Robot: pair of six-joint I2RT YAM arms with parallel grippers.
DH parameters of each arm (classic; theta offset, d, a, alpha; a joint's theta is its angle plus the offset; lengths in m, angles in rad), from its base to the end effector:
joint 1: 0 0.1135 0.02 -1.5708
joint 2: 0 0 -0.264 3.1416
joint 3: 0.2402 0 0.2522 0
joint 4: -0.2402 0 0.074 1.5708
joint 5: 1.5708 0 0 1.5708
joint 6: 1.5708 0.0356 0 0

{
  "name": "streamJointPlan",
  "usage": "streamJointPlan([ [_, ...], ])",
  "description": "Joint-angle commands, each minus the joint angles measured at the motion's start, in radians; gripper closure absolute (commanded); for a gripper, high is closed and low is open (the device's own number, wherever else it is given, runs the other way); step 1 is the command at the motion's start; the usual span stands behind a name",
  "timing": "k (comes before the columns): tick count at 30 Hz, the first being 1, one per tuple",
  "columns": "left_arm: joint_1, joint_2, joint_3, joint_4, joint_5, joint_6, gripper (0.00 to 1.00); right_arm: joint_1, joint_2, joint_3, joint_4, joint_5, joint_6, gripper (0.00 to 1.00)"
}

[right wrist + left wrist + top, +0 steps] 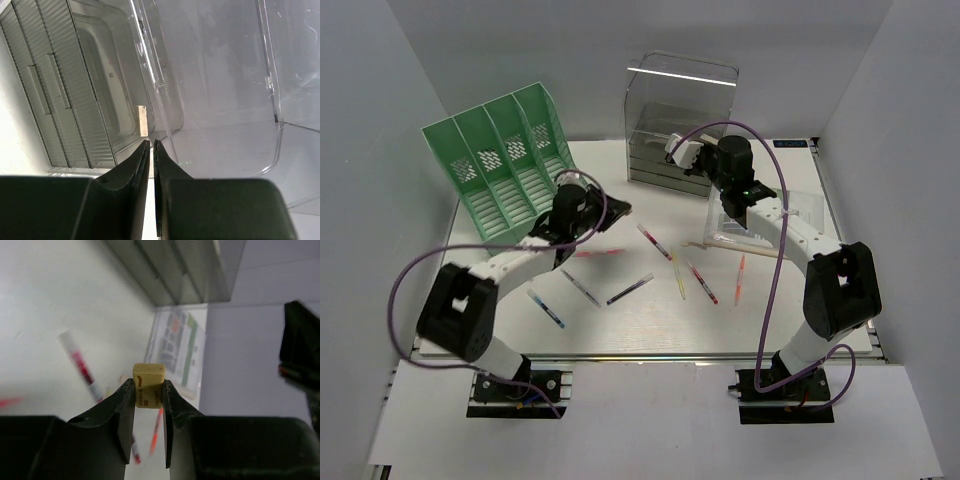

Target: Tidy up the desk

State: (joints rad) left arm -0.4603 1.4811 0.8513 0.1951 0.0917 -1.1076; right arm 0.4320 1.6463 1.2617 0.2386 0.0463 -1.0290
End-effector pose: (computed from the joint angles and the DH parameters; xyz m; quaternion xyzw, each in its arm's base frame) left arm 0.2932 -0.1490 0.2346 -0.2444 0.8062 -0.4068 0.3533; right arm 0.3620 0.1651 0.3245 -0.4936 0.5736 -0.2089 0.6194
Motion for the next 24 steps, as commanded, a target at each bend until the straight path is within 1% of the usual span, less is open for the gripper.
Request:
streamJointPlan([
  [1,0.008,0.109,0.145,0.303,0.039,-0.043,1.00,-0.010,-0.043,0.041,0.070,0.015,0.010,0.87],
  [2,0.008,0.186,0.170,0.358,0.042,-0.052,1.00,-0.012,-0.043,0.044,0.068,0.015,0.012,0.87],
  [4,0.008,0.260,0.233,0.398,0.048,-0.067,1.00,-0.012,-0.042,0.051,0.065,0.017,0.017,0.87],
  [5,0.008,0.325,0.288,0.432,0.054,-0.075,1.00,-0.013,-0.040,0.053,0.065,0.017,0.020,0.87],
  [7,0.008,0.389,0.331,0.489,0.051,-0.078,1.00,-0.012,-0.036,0.057,0.065,0.023,0.020,0.87],
  [8,0.008,0.418,0.379,0.495,0.057,-0.083,1.00,-0.013,-0.036,0.059,0.067,0.021,0.020,0.87],
  [9,0.008,0.468,0.403,0.503,0.056,-0.084,1.00,-0.012,-0.037,0.061,0.067,0.021,0.020,0.87],
  [10,0.008,0.487,0.423,0.507,0.054,-0.084,1.00,-0.012,-0.037,0.064,0.067,0.023,0.023,0.87],
  [12,0.008,0.540,0.460,0.570,0.039,-0.084,1.00,-0.013,-0.040,0.065,0.067,0.018,0.023,0.87],
  [17,0.008,0.605,0.473,0.746,-0.001,-0.060,1.00,-0.012,-0.040,0.073,0.064,0.013,0.029,0.87],
  [24,0.008,0.654,0.502,0.857,-0.076,0.058,1.00,-0.012,-0.033,0.076,0.064,0.012,0.032,0.87],
])
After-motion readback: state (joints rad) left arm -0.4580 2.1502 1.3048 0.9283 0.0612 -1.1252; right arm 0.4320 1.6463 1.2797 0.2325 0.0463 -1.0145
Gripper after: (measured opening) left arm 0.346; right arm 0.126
